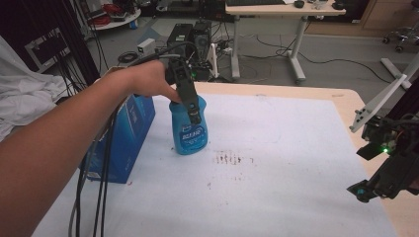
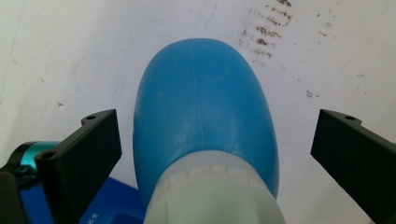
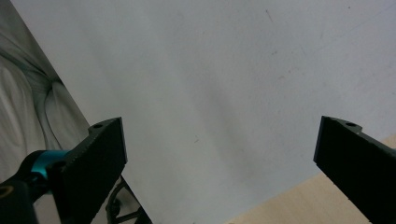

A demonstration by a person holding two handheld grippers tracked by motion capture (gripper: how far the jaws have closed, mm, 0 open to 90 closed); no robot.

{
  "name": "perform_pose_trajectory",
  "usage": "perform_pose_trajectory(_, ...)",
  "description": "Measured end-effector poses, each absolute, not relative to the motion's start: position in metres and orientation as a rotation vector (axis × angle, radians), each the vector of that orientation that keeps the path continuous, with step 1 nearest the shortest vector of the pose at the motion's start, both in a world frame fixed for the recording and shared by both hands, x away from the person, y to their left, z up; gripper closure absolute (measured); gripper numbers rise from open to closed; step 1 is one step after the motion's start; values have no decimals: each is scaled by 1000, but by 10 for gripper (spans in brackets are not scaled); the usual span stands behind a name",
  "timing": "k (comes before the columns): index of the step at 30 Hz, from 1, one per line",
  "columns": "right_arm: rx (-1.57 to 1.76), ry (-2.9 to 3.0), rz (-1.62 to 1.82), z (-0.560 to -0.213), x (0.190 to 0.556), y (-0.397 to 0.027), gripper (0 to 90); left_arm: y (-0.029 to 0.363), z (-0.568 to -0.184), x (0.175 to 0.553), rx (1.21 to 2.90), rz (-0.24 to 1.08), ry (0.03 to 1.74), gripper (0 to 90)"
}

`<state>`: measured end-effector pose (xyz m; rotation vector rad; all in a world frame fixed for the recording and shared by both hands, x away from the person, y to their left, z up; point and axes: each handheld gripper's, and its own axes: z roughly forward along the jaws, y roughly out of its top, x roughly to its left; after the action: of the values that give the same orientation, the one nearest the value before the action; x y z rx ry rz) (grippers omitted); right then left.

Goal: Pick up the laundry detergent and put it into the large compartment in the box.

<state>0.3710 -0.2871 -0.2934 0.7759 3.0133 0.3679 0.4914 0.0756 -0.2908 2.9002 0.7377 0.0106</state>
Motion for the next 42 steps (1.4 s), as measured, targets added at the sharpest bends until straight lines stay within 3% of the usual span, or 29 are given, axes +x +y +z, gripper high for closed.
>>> perform_pose_trajectory(6, 781, 3012, 374, -294, 371, -288, 17, 75, -294, 493, 2921, 13, 750, 31)
perform_pose_trajectory(8, 782, 3013, 374, -295, 372, -288, 16, 75, -294, 493, 2918, 9, 743, 115)
perform_pose_trajectory(13, 781, 3017, 370, -296, 371, -288, 17, 73, -296, 494, 2923, 5, 751, 116)
perform_pose_trajectory(30, 778, 3014, 376, -296, 370, -290, 16, 76, -293, 493, 2908, 5, 761, 273)
perform_pose_trajectory(42, 784, 3014, 376, -296, 369, -291, 16, 76, -292, 494, 2909, 16, 768, 302)
